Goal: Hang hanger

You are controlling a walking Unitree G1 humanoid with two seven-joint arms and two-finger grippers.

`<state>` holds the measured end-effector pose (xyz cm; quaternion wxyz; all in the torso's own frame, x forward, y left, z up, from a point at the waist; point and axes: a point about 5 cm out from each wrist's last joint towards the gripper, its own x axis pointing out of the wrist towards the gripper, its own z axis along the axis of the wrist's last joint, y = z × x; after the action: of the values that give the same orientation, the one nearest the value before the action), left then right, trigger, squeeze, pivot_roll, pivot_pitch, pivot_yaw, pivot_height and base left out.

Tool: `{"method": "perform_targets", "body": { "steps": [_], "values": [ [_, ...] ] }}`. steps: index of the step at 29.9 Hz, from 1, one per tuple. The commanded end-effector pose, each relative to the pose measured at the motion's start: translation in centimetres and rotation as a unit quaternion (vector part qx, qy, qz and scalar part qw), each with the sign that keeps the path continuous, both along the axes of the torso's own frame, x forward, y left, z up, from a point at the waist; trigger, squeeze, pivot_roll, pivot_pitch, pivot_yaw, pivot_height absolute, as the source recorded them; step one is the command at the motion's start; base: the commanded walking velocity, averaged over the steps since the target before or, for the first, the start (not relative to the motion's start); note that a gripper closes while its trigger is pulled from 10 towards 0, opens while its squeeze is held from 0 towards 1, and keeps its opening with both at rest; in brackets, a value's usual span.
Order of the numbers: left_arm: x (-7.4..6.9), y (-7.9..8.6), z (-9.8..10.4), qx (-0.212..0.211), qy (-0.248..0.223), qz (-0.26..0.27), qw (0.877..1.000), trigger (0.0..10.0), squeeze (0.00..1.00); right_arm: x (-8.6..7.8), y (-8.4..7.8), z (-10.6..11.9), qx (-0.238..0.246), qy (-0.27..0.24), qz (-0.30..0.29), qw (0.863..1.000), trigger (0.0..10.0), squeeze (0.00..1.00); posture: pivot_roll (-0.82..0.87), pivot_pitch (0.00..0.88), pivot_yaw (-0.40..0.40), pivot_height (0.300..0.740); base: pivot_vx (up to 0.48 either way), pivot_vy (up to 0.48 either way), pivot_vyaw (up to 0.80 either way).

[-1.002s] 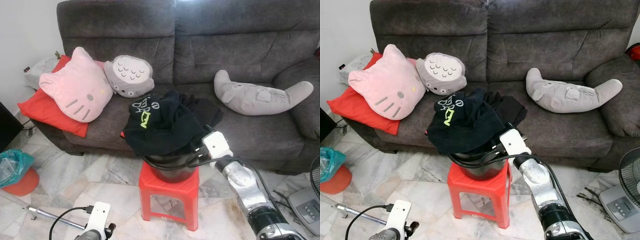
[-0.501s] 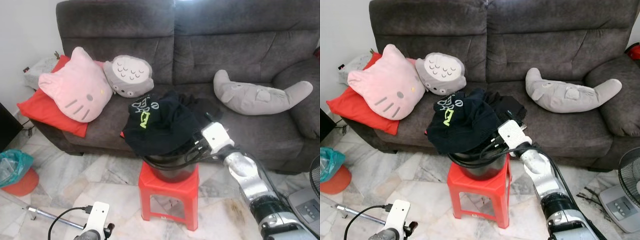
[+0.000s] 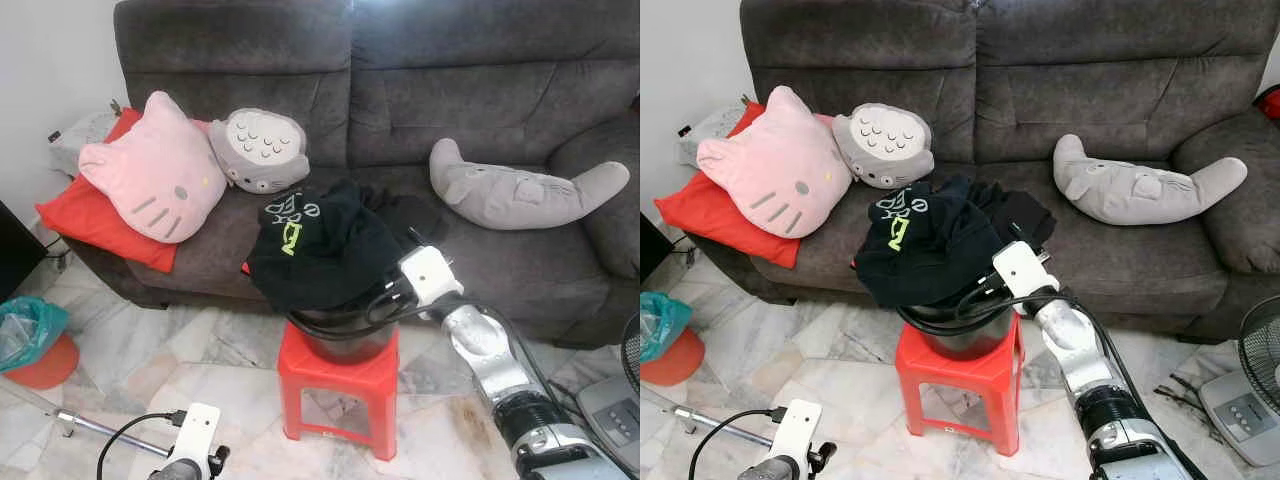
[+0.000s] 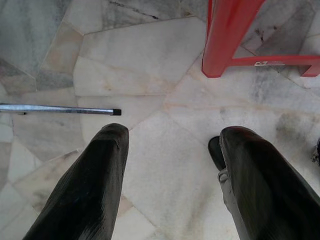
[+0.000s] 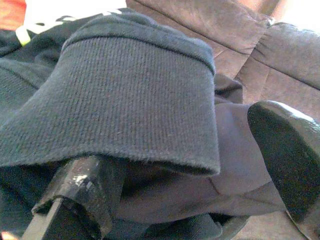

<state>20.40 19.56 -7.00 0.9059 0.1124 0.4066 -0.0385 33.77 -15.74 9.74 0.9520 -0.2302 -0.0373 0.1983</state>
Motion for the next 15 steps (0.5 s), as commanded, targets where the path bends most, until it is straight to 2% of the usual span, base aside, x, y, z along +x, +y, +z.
{"method": "perform_targets", "body": {
  "steps": [1, 15],
  "values": [
    [-0.25, 0.6, -0.04, 0.011, 0.004, -0.006, 1.0, 10.0, 0.0, -0.13, 0.17, -0.23, 0.003, 0.002, 0.002, 1.0, 10.0, 0.0, -0.19, 0.0, 0.115, 0.74, 0.0, 0.0, 0.0],
    [-0.27, 0.46, -0.07, 0.012, 0.005, -0.013, 1.0, 10.0, 0.0, -0.05, 0.2, -0.31, -0.001, 0.002, 0.006, 1.0, 10.0, 0.0, -0.19, 0.0, 0.115, 0.74, 0.0, 0.0, 0.0]
  ]
}}
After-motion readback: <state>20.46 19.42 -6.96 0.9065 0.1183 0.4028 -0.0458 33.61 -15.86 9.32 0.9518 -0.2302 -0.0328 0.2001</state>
